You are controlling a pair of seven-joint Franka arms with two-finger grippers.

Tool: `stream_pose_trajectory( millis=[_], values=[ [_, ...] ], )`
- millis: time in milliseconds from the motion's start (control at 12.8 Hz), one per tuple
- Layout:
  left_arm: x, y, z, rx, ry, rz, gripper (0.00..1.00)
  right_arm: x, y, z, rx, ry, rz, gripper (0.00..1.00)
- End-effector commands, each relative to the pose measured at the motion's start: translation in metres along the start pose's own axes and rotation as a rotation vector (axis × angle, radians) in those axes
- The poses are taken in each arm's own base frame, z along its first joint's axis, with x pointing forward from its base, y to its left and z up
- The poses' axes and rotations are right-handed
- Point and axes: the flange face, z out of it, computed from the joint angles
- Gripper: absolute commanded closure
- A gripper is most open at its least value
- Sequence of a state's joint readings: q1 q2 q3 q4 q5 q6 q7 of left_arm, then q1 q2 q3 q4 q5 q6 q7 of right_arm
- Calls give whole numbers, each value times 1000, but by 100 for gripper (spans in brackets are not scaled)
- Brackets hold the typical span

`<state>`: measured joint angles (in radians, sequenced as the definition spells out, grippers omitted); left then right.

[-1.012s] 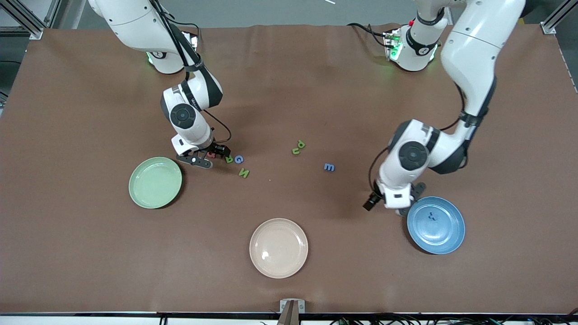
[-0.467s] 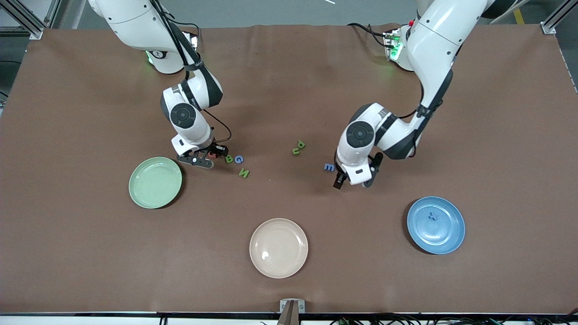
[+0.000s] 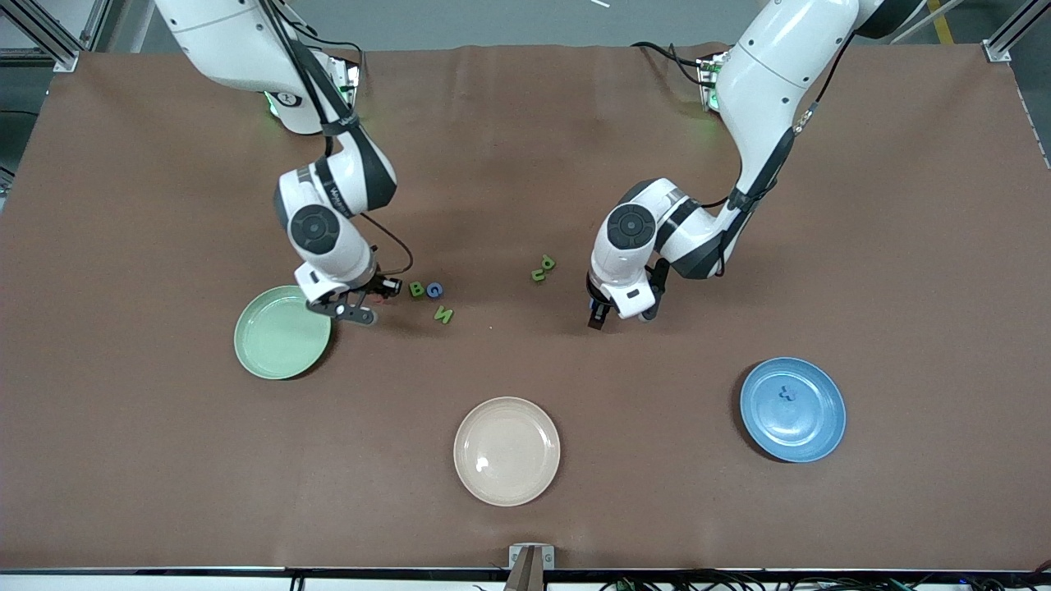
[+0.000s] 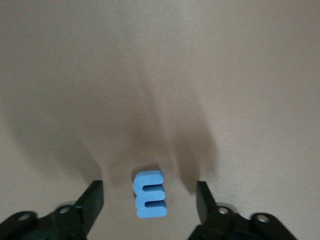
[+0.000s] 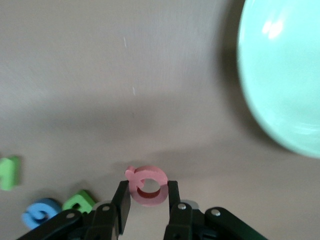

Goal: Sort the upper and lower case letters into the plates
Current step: 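Grasp the blue E with the left gripper while the right gripper lifts q, then drop the q on the green plate while the left gripper drops E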

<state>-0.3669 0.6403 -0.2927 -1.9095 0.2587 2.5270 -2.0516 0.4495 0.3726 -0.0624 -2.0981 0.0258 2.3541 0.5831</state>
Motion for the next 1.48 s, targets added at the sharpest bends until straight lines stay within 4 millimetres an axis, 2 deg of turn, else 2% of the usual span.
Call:
stream_pose_trajectory(
  millis=[0, 156, 234, 389, 467, 545, 623, 779, 857, 935, 1012, 1090, 1246, 1324, 1402],
  values=[
    [-2, -3, 5, -13, 1, -30, 39, 50, 45, -34, 34, 6, -79, 100],
    [-3, -2, 2, -16, 0, -40, 85, 76, 85, -38, 46, 20, -140, 100],
    [0, 0, -1, -22, 1, -44, 99, 84, 104, -35, 47, 19, -166, 100],
    [8, 10, -21, -54, 7, -24, 100, 97, 145, -16, 48, 4, -200, 100],
    [21, 21, -36, -83, 10, -1, 100, 99, 157, -2, 47, -12, -212, 100],
    [42, 32, -53, -110, 15, 6, 100, 98, 164, 12, 46, -25, -205, 100],
    [72, 45, -70, -130, 26, 8, 100, 95, 163, 24, 44, -31, -204, 99],
    [130, 64, -89, -127, 56, 52, 100, 92, 166, 40, 41, -49, -200, 97],
    [161, 67, -92, -113, 69, 94, 100, 91, 167, 40, 40, -57, -196, 71],
    [192, 68, -95, -112, 78, 127, 100, 92, 166, 39, 46, -56, -185, 12],
    [222, 71, -100, -118, 85, 152, 100, 92, 165, 35, 65, -57, -166, 0],
    [249, 70, -99, -113, 92, 186, 100, 91, 158, 28, 81, -63, -158, 0],
    [305, 62, -92, -94, 99, 238, 98, 94, 126, -8, 91, -100, -104, 0],
    [329, 58, -92, -90, 102, 256, 95, 88, 95, -20, 90, -101, -67, 0],
    [350, 57, -89, -87, 102, 270, 91, 74, 58, -22, 91, -95, -29, 0]
  ],
)
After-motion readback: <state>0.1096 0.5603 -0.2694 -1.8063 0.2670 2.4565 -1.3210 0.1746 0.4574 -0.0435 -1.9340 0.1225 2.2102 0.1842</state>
